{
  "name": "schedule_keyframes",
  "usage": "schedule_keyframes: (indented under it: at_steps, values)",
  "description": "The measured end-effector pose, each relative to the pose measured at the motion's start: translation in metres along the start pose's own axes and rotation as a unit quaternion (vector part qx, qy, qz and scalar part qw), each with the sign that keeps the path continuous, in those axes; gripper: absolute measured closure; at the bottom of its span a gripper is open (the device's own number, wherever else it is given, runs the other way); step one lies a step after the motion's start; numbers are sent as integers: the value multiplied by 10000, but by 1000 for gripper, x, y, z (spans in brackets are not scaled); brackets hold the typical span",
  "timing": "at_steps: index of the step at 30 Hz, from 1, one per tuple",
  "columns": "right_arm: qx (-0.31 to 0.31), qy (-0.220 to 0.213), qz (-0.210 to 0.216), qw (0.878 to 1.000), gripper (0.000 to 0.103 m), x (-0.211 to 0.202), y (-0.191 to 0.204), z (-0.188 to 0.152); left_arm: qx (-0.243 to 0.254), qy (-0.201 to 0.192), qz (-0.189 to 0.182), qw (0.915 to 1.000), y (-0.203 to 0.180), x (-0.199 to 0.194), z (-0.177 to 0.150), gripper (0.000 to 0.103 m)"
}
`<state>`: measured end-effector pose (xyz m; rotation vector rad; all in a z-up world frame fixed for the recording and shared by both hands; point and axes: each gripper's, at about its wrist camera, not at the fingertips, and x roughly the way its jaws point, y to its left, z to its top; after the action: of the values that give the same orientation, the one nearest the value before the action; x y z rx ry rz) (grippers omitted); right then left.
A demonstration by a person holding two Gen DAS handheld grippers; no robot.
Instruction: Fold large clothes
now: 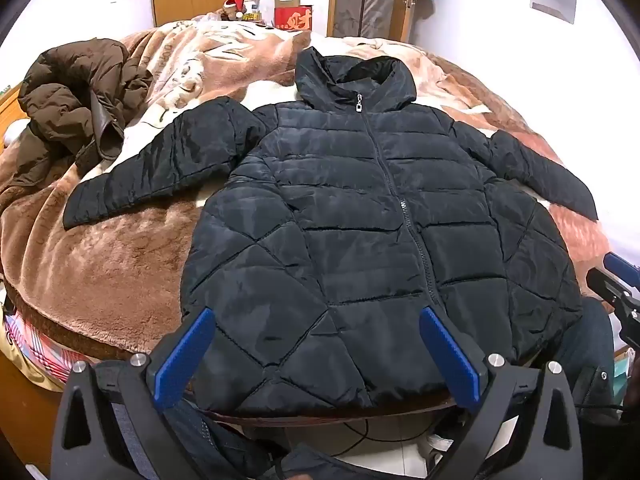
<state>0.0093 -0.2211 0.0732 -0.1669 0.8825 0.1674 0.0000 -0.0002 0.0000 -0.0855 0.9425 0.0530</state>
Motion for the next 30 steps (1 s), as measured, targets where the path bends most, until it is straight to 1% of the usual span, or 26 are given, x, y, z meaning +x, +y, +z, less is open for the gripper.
schedule_keyframes:
  at_steps: [9, 10, 13, 21, 30]
  values:
    - [26, 40, 10, 10000, 36, 3, -1, 2, -34, 13, -12, 10000, -1, 2, -2, 0]
    - [28, 39, 7, 10000, 36, 6, 1, -4, -41, 13, -22, 10000, -1, 1, -3, 0]
    - [40, 31, 1, 10000, 36, 7, 2, -7, -42, 34, -25, 10000, 0, 3, -3, 0]
    - [26, 52, 19, 10000, 36, 3, 0, 0, -34, 48, -29, 10000, 0, 5, -4, 0]
    - [23, 72, 11, 10000, 36, 6, 0, -4, -37, 67, -46, 10000, -2, 7, -7, 0]
